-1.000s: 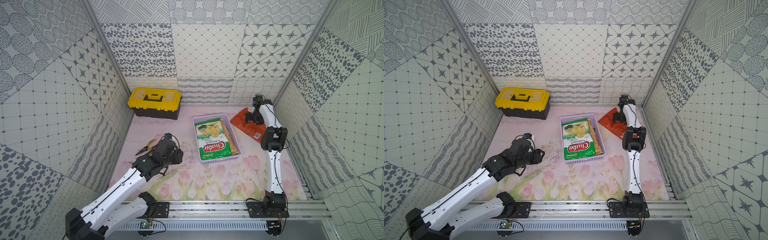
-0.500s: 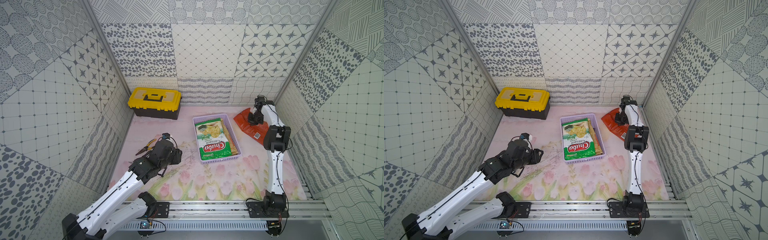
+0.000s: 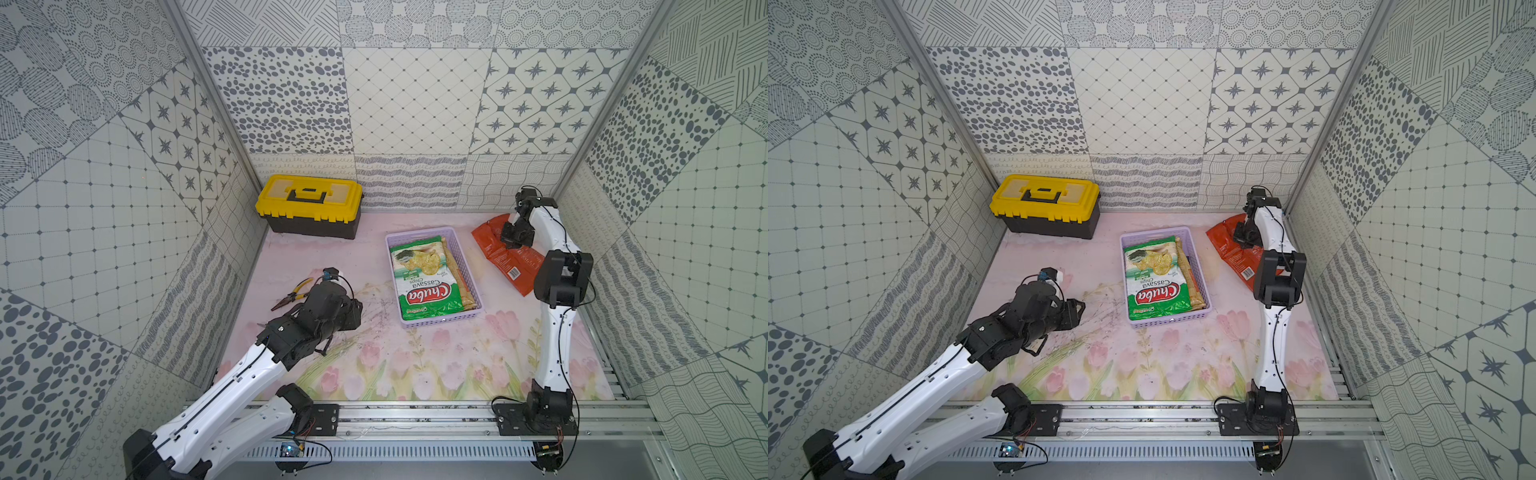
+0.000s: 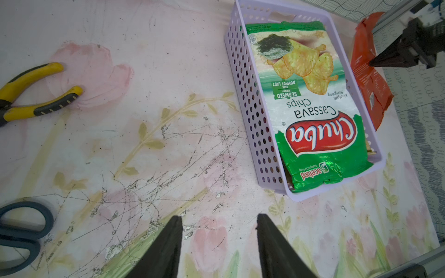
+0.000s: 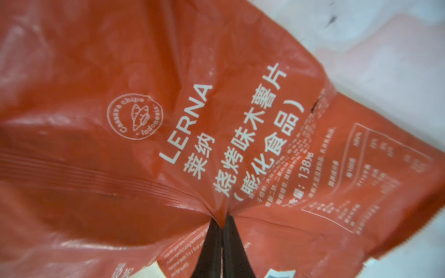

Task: Put the potato chips into the basket
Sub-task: Pick up the potato chip from the corner of the board, then place the potato chip in the basket.

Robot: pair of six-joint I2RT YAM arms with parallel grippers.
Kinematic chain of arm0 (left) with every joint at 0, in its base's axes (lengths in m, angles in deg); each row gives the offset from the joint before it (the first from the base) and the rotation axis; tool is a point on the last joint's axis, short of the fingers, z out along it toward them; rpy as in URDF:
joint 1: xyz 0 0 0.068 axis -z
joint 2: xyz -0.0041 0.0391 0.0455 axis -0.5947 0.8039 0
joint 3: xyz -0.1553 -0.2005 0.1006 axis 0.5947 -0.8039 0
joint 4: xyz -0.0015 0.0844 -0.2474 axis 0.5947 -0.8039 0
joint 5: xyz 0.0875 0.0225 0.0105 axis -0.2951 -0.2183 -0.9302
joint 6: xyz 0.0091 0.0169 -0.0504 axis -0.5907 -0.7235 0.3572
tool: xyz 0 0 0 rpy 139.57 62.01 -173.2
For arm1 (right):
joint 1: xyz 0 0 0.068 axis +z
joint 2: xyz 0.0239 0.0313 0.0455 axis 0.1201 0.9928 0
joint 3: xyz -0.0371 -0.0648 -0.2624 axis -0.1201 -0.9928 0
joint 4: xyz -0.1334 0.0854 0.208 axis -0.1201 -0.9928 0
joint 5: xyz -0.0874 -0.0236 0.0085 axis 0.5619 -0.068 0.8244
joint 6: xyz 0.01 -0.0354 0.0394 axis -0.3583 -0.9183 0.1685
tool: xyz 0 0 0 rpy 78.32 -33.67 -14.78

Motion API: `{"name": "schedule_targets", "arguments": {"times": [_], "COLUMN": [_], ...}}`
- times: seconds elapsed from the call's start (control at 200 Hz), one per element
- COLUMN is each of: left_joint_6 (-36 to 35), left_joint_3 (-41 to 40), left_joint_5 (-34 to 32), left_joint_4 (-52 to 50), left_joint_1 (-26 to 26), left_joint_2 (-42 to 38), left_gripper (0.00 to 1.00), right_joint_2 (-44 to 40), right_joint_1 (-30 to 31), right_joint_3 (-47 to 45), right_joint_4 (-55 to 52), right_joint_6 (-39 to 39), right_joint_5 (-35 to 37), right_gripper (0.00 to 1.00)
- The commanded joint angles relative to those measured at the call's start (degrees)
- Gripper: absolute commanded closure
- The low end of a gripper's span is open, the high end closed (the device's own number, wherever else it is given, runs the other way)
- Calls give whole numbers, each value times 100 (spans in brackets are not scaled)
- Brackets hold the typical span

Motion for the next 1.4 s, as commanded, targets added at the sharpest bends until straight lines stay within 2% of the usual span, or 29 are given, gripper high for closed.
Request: {"name": "schedule_targets", "arguments": {"times": [0.0,0.3,0.465,0.625,0.835,1.02,1.241,1.396], "left_joint_6": [-97,-427,-649,-928,-1275,-1165,-1126,-1066], "left_joint_3": [-57,-114,-107,-105,-89,-170,-193,-241], "left_joint_5": [-62,-167,-193,-262,-369,-264,-246,-246], "left_joint_4": [119,234,408,540,684,764,766,783], "left_joint_1": [29,21,15,5,-31,-80,-111,-130], "left_joint_2": [-20,68,207,378,501,340,225,162], "left_gripper": [46,46,46,46,46,46,46,45], "right_joint_2": [-1015,-3174,-4128,-4805,-5210,-5176,-4799,-4851], "right_joint_1": [-60,93,577,1286,2191,2895,3441,3762], "right_joint_3": [-102,-2133,-2416,-2674,-3609,-4228,-4172,-4363], "right_joint_4": [205,1273,1307,1461,2582,3495,3598,3668], "right_joint_6": [631,1593,1831,2290,3434,4397,4915,5286], "right_joint_5": [30,-453,-166,-9,-348,-159,173,514], "right_gripper": [100,100,100,100,100,100,100,100]}}
